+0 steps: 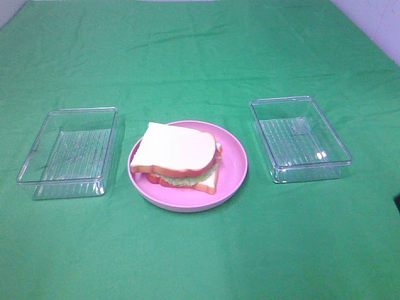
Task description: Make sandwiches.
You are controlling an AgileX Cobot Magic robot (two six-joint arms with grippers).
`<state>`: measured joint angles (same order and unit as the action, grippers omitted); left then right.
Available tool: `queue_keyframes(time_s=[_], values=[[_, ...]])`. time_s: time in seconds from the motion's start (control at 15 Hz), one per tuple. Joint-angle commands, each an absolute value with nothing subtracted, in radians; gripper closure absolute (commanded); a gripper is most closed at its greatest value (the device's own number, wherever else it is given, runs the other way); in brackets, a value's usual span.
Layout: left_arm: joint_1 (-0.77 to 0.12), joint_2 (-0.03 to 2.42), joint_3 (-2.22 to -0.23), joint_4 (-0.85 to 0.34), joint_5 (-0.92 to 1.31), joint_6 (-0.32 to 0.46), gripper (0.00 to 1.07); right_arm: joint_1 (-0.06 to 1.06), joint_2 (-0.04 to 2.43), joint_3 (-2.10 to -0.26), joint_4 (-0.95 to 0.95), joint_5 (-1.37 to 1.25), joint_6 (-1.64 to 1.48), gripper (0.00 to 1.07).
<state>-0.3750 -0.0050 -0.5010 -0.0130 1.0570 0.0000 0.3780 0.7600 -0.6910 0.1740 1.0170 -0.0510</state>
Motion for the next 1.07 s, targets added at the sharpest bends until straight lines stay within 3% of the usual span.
queue_keyframes(time_s=[0.07,0.33,0.53,1.07], values=[[-0.379,-0.013,-0.499,-0.019,1.045,0.000,0.27,0.377,0.567,-0.600,0.127,1.101,-0.042,0.32],[-0.379,-0.013,-0.499,-0.060,1.045,0.061,0.27,0.377,0.262,-0.542,0.111,1.137,-0.062,0.32],[-0.379,-0.013,-0.499,-0.063,1.045,0.061,0.27,0.377,0.112,-0.535,0.094,1.116,-0.087,0.32],[-0.379,-0.013,-0.499,-0.065,1.045,0.061,0.27,0.378,0.056,-0.507,0.094,1.063,-0.152,0.32]])
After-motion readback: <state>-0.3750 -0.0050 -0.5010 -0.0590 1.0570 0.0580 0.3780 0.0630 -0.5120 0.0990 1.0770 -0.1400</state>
